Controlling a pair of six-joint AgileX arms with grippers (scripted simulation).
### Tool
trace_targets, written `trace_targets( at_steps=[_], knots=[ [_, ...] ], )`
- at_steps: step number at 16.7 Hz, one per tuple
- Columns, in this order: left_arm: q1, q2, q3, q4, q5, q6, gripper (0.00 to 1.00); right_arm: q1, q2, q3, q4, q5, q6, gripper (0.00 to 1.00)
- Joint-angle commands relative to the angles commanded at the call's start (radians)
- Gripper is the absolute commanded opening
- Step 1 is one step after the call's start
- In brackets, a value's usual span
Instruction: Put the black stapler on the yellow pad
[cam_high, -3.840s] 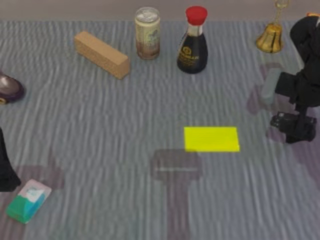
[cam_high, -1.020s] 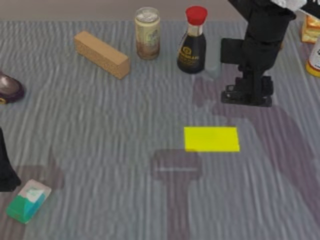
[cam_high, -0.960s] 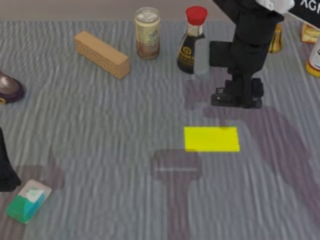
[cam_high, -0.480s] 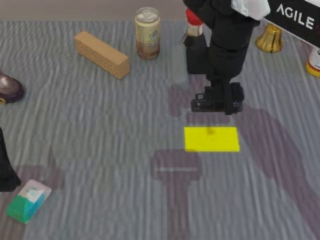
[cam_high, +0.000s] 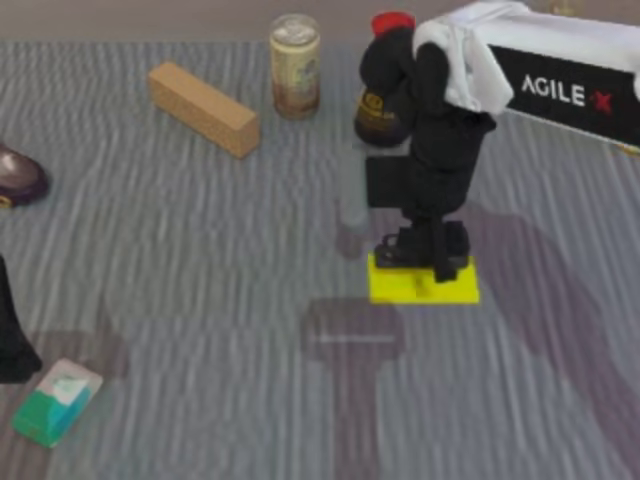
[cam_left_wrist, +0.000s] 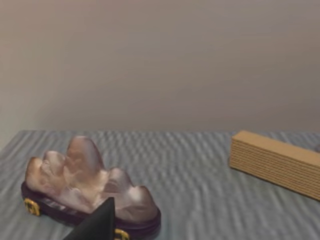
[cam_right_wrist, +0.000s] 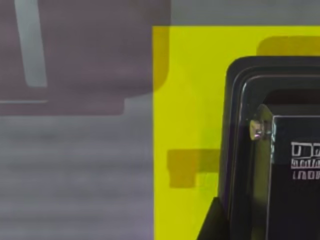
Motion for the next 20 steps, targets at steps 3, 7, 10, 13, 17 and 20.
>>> trace_targets(
  at_steps=[3, 7, 10, 13, 17, 20],
  knots=[
    [0.0, 0.0, 0.0, 0.0, 0.0, 0.0, 1.0, 0.003, 0.013, -0.063, 0.071, 0.001, -0.002, 0.0],
    [0.0, 0.0, 0.0, 0.0, 0.0, 0.0, 1.0, 0.003, 0.014, -0.066, 0.073, 0.001, -0.002, 0.0],
    [0.0, 0.0, 0.0, 0.0, 0.0, 0.0, 1.0, 0.003, 0.014, -0.066, 0.073, 0.001, -0.002, 0.23],
    [0.0, 0.0, 0.0, 0.0, 0.0, 0.0, 1.0, 0.003, 0.014, -0.066, 0.073, 0.001, -0.002, 0.45],
    [0.0, 0.0, 0.0, 0.0, 0.0, 0.0, 1.0, 0.003, 0.014, -0.066, 0.073, 0.001, -0.002, 0.75],
    [0.0, 0.0, 0.0, 0.0, 0.0, 0.0, 1.0, 0.003, 0.014, -0.066, 0.073, 0.001, -0.002, 0.98]
  ],
)
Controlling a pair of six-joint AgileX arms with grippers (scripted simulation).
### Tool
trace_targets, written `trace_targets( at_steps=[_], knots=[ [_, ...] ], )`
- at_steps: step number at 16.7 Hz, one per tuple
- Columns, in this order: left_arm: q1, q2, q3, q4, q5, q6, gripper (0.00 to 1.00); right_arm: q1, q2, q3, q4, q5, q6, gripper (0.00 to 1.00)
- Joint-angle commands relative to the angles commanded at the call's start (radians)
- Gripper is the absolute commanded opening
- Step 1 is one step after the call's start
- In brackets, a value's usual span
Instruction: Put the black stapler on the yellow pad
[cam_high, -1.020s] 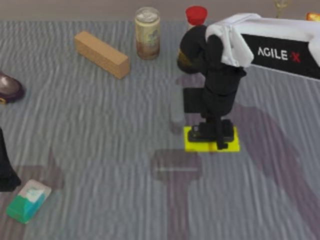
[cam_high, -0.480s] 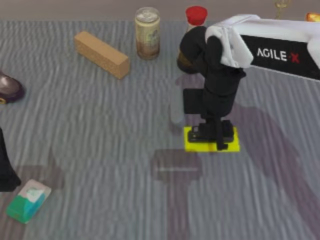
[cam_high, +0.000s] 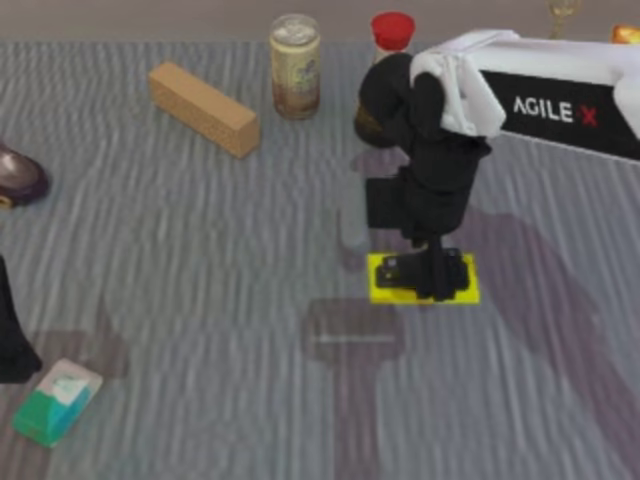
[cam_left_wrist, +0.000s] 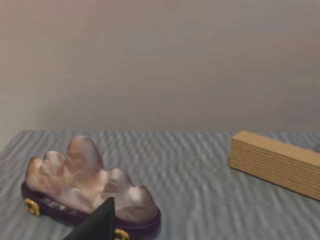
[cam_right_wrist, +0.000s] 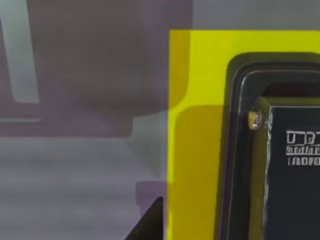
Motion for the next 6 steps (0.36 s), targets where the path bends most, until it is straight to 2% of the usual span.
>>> trace_targets(
  at_steps=[6],
  knots=[
    [0.0, 0.0, 0.0, 0.0, 0.0, 0.0, 1.0, 0.0, 0.0, 0.0, 0.0, 0.0, 0.0, 1.0]
  ],
)
